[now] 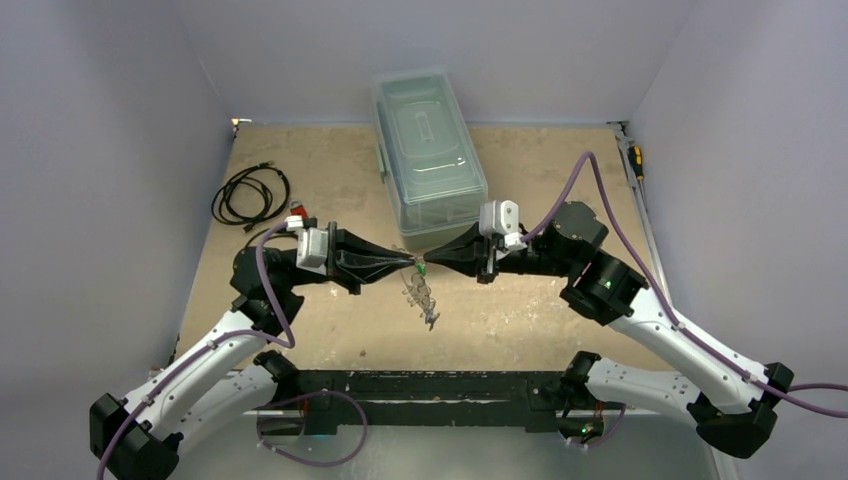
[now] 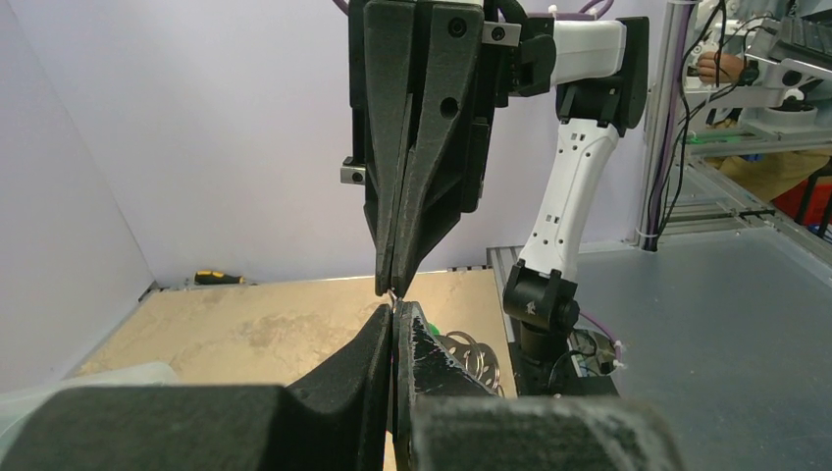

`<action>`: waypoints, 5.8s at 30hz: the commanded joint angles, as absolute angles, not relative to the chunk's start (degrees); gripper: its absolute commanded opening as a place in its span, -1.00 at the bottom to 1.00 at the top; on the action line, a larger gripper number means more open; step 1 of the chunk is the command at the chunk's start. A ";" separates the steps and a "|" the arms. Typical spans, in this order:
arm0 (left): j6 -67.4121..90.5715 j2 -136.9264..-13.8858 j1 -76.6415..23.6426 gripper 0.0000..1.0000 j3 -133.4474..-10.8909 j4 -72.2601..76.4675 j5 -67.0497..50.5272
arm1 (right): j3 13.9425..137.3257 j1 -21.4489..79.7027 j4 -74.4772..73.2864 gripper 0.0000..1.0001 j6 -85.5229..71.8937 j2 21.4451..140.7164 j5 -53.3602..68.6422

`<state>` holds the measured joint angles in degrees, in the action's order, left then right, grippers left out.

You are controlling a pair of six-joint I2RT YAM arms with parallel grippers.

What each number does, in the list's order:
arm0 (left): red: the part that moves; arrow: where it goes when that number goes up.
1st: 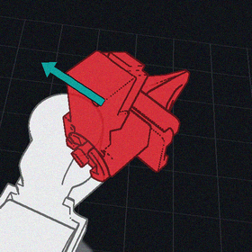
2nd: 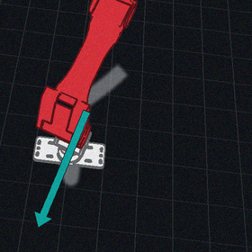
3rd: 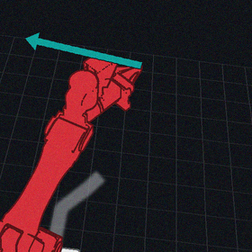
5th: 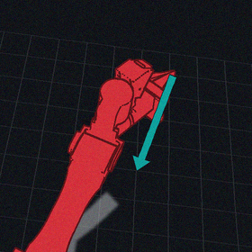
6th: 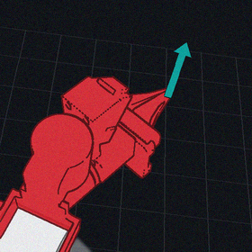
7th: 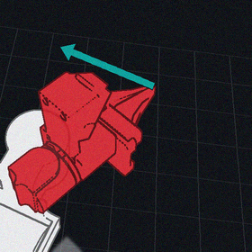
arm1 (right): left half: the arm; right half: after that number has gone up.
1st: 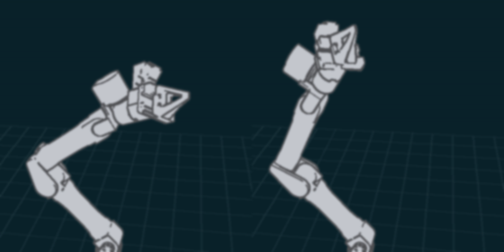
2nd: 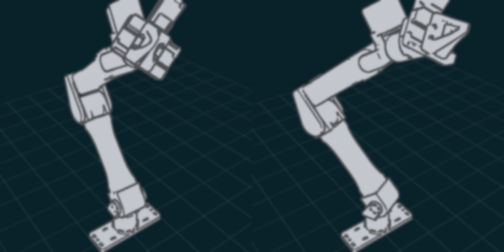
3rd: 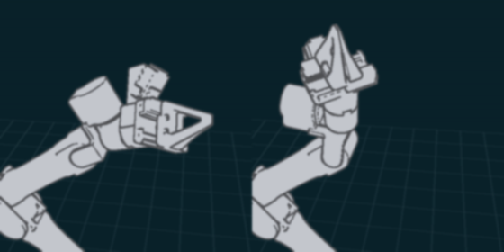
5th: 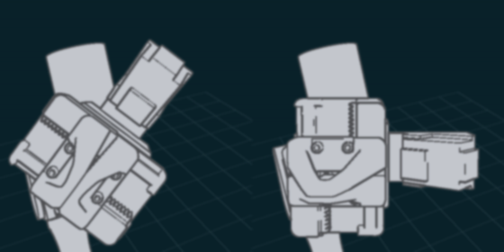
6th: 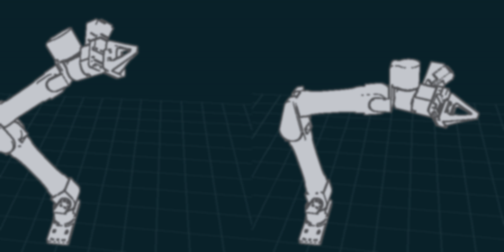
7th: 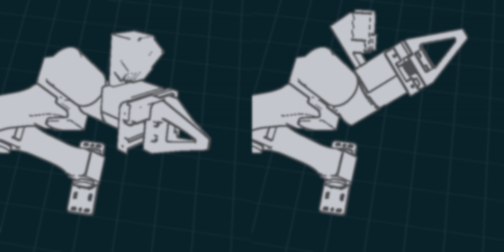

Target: Put the keys on the keyring

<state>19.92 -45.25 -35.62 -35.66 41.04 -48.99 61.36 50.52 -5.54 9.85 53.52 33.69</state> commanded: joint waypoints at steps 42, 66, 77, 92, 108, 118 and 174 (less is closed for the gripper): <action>18.19 -43.77 -34.86 -1.00 -36.65 42.53 -47.02 | 63.24 50.71 -0.84 -0.26 7.97 58.42 35.45; 16.18 -43.07 -34.80 -1.00 -36.94 39.58 -44.49 | 60.63 50.71 0.92 -0.34 6.44 56.27 33.27; 16.00 -42.89 -34.80 -1.00 -36.91 39.27 -44.18 | 59.77 50.76 2.12 -0.42 5.54 57.02 33.75; 15.60 -42.71 -34.76 -1.00 -36.85 39.02 -43.97 | 58.88 50.71 4.66 -0.52 5.01 59.56 35.46; 6.44 -41.26 -34.80 -0.84 -40.14 27.14 -42.99 | 61.09 50.71 -0.54 -1.00 8.29 60.47 34.26; -10.39 -43.86 -36.21 -0.14 -46.09 6.12 -45.73 | 71.66 50.71 -26.97 -1.00 18.68 65.51 19.92; -7.00 -47.01 -39.58 -1.00 -45.91 9.68 -44.42 | 64.76 50.98 -16.47 0.23 15.93 54.17 24.26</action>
